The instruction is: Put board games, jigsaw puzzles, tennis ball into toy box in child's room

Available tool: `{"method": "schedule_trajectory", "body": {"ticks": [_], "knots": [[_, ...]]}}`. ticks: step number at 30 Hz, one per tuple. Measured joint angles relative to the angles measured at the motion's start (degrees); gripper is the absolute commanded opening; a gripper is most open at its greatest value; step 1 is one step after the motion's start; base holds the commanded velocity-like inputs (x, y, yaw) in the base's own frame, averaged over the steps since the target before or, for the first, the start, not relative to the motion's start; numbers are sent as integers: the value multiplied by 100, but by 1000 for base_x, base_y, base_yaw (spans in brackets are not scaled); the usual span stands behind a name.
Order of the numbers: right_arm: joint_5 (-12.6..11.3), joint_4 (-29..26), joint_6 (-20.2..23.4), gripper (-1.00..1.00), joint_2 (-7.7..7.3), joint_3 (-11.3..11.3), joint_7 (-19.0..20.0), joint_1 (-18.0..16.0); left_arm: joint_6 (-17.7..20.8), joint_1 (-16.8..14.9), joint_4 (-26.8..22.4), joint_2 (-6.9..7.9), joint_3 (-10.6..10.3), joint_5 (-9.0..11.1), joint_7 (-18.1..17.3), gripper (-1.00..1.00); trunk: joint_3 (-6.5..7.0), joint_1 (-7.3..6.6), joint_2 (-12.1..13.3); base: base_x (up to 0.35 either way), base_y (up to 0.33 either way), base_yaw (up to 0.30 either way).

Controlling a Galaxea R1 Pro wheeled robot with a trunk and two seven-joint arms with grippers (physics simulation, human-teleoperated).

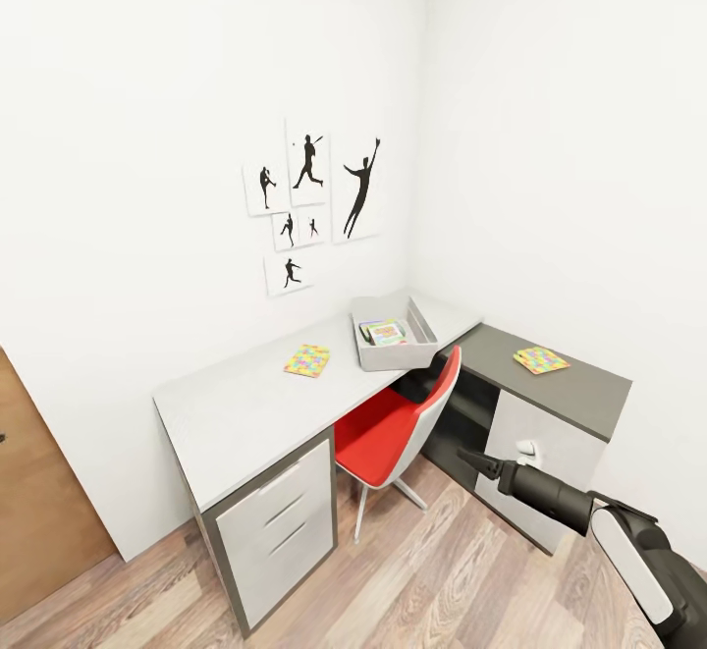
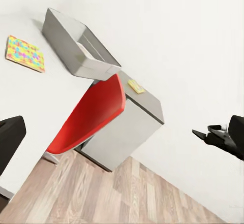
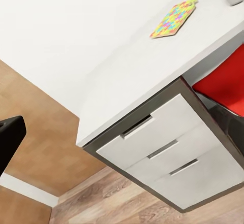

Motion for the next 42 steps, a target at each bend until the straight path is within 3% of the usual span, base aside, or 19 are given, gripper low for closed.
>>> {"method": "schedule_trajectory", "body": {"ticks": [3, 5, 7, 10, 15, 17, 20, 22, 28, 34, 42], "knots": [[0, 3, -13, 100, 2, 0, -2, 2, 101, 0, -179, -257, 30, -40, 0, 100, 0, 0, 0, 0, 0, 0], [0, 2, -24, 100, 5, -1, -9, -2, 151, -3, -258, -441, 37, -102, 297, 100, 0, 0, 0, 0, 0, 0], [1, 2, -34, 100, 7, 0, -27, -2, 260, -7, -403, -584, 43, -128, 852, 100, 0, 0, 0, 0, 0, 0], [3, 1, -47, 100, 12, 4, -42, -1, 721, -9, -904, -801, 68, -145, 1906, 100, 0, 0, 0, 0, 0, 0], [1, 3, -51, 100, 16, 1, -53, -2, 1321, -11, -1525, -1190, 68, -191, 3073, 100, 2, 0, 0, 0, 0, -10], [3, 6, -53, 100, 38, -2, -55, -2, 1568, -23, -1848, -1451, 80, -186, 3995, 100, 7, 0, 0, 0, 0, -100], [-1, 6, -53, 100, 98, -18, -53, -1, 1683, -33, -2160, -1598, 121, -137, 4801, 100, 21, 0, -2, 0, 0, -152], [-8, 6, -53, 100, 121, -60, -57, 1, 1715, -37, -2340, -1658, 167, -108, 5103, 100, 32, 0, -3, 0, 0, -187], [-15, 6, -50, 100, 147, -193, -62, 0, 1735, -40, -2585, -1744, 257, -85, 5247, 100, 67, 0, -6, 0, 0, -203], [4, 6, -55, 100, 165, -209, -67, -4, 1732, -42, -2641, -1759, 514, -82, 5153, 100, 104, 2, -9, -13, 0, -210], [9, 42, -56, 100, 170, -217, -67, -4, 1720, -42, -2649, -1769, 568, -82, 5136, 100, 157, 3, -11, -129, 0, -211]]}}
